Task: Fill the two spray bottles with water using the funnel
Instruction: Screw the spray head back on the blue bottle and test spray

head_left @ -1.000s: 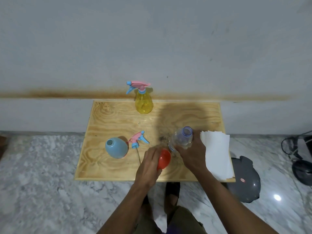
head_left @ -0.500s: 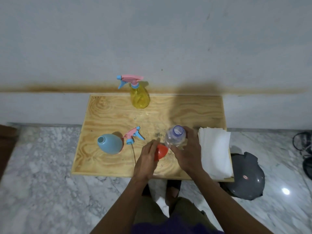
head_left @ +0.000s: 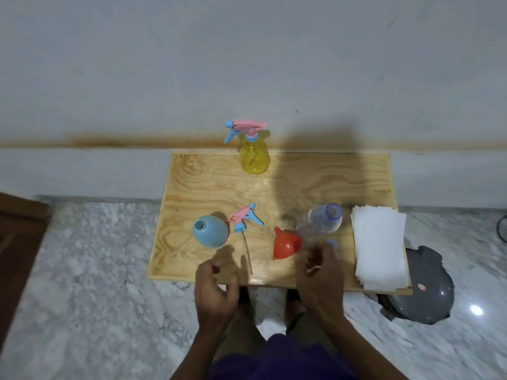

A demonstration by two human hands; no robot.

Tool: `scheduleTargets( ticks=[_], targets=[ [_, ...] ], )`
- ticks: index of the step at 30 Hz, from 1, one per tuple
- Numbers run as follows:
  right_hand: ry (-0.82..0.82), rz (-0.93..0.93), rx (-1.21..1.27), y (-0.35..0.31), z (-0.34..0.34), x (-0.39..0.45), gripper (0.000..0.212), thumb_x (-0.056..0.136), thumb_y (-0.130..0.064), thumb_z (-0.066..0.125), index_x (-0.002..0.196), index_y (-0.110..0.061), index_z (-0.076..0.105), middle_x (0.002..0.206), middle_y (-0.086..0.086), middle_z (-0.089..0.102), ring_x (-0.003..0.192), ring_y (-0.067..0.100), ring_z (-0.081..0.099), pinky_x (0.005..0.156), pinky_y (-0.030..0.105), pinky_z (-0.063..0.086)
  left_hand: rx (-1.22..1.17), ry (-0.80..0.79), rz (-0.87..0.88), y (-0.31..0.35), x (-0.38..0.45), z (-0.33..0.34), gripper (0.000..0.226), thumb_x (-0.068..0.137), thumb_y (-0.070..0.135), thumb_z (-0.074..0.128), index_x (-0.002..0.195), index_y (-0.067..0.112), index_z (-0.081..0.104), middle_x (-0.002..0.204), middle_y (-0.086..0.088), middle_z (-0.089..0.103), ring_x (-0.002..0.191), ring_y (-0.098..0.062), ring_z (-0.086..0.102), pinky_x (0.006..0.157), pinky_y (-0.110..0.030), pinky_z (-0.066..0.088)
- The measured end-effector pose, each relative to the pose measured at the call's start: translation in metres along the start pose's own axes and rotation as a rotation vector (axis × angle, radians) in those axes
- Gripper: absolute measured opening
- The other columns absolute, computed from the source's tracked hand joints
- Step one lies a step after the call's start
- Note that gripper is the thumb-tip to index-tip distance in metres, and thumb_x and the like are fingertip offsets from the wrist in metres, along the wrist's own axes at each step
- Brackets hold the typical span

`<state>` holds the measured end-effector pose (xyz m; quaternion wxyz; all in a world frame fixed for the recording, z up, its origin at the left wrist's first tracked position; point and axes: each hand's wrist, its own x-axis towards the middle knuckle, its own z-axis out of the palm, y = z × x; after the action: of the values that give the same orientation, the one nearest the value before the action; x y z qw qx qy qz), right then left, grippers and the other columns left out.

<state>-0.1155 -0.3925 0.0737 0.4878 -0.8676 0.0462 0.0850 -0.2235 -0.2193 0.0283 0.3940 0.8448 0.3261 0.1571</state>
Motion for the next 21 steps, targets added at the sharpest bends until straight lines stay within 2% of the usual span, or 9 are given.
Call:
scheduleTargets(
  ticks=[3,4,6,9,11,13,15,18,21],
  targets=[
    [-0.107,-0.094,-0.048,-0.016,0.054,0.007,0.014,0.084,-0.011,0.072,0.095,-0.018,0.065,0.081,-0.006,0.063,0.073,0.006,0.057,0.068,0.008,0.039,-0.02,0.104,-0.141,-0.024,0.022,-0.023,0.04,0.082,0.041,0.067,0.11,0.017,0.051,0.103,0.001,0.054,0.095,-0.022,0.056,0.078,-0.052,0.053],
    [-0.124,-0.092,-0.079,-0.02,0.073,0.013,0.013,0.085,-0.014,0.072,0.097,-0.014,0.067,0.082,-0.005,0.063,0.072,0.005,0.056,0.07,0.011,0.039,-0.039,0.111,-0.154,-0.027,0.032,-0.026,0.049,0.083,0.042,0.072,0.118,0.016,0.05,0.11,0.002,0.052,0.102,-0.021,0.055,0.082,-0.051,0.053],
    [-0.154,-0.074,-0.145,-0.027,0.107,0.027,0.013,0.089,-0.019,0.069,0.099,-0.01,0.068,0.085,0.002,0.066,0.079,0.018,0.059,0.075,0.027,0.043,-0.085,0.086,-0.149,-0.026,0.049,-0.029,0.066,0.082,0.038,0.08,0.133,0.014,0.046,0.124,0.007,0.047,0.116,-0.018,0.052,0.092,-0.047,0.052],
    [-0.183,-0.061,-0.251,-0.028,0.146,0.044,0.02,0.092,-0.023,0.065,0.101,-0.005,0.066,0.096,0.015,0.069,0.092,0.034,0.062,0.08,0.038,0.043,-0.154,0.043,-0.07,-0.024,0.069,-0.025,0.07,0.081,0.032,0.082,0.139,0.024,0.043,0.131,0.028,0.042,0.125,-0.007,0.048,0.099,-0.033,0.048],
    [-0.184,-0.02,-0.31,-0.024,0.163,0.05,0.028,0.091,-0.032,0.065,0.104,-0.008,0.064,0.099,0.014,0.069,0.094,0.033,0.063,0.078,0.038,0.043,-0.193,0.025,-0.006,-0.028,0.078,-0.022,0.067,0.081,0.031,0.082,0.136,0.031,0.044,0.131,0.04,0.041,0.125,0.003,0.046,0.1,-0.025,0.046],
    [-0.196,0.026,-0.326,-0.02,0.174,0.053,0.033,0.089,-0.037,0.068,0.107,-0.009,0.063,0.102,0.012,0.068,0.097,0.03,0.062,0.074,0.031,0.037,-0.211,0.005,0.03,-0.039,0.085,-0.016,0.064,0.08,0.029,0.082,0.134,0.021,0.049,0.136,0.021,0.05,0.127,-0.007,0.051,0.102,-0.033,0.049],
    [-0.198,0.073,-0.303,-0.018,0.183,0.055,0.035,0.087,-0.035,0.071,0.108,-0.008,0.064,0.105,0.012,0.066,0.098,0.03,0.061,0.07,0.026,0.03,-0.247,-0.026,-0.006,-0.052,0.089,-0.009,0.068,0.079,0.022,0.085,0.136,0.012,0.051,0.136,0.001,0.055,0.127,-0.017,0.054,0.101,-0.043,0.05],
    [-0.149,0.129,-0.295,-0.018,0.19,0.056,0.031,0.085,-0.036,0.073,0.097,-0.009,0.067,0.097,0.011,0.067,0.091,0.028,0.063,0.066,0.026,0.031,-0.29,-0.057,-0.083,-0.057,0.093,-0.005,0.068,0.079,0.019,0.085,0.138,0.017,0.05,0.137,0.001,0.056,0.126,-0.012,0.054,0.1,-0.039,0.05],
    [-0.139,0.184,-0.313,-0.022,0.192,0.058,0.029,0.086,-0.033,0.073,0.096,-0.006,0.07,0.099,0.011,0.07,0.09,0.026,0.064,0.068,0.027,0.038,-0.247,-0.055,0.009,-0.059,0.097,-0.004,0.066,0.082,0.018,0.083,0.138,0.01,0.05,0.134,-0.006,0.059,0.123,-0.018,0.057,0.096,-0.041,0.053]
  ],
)
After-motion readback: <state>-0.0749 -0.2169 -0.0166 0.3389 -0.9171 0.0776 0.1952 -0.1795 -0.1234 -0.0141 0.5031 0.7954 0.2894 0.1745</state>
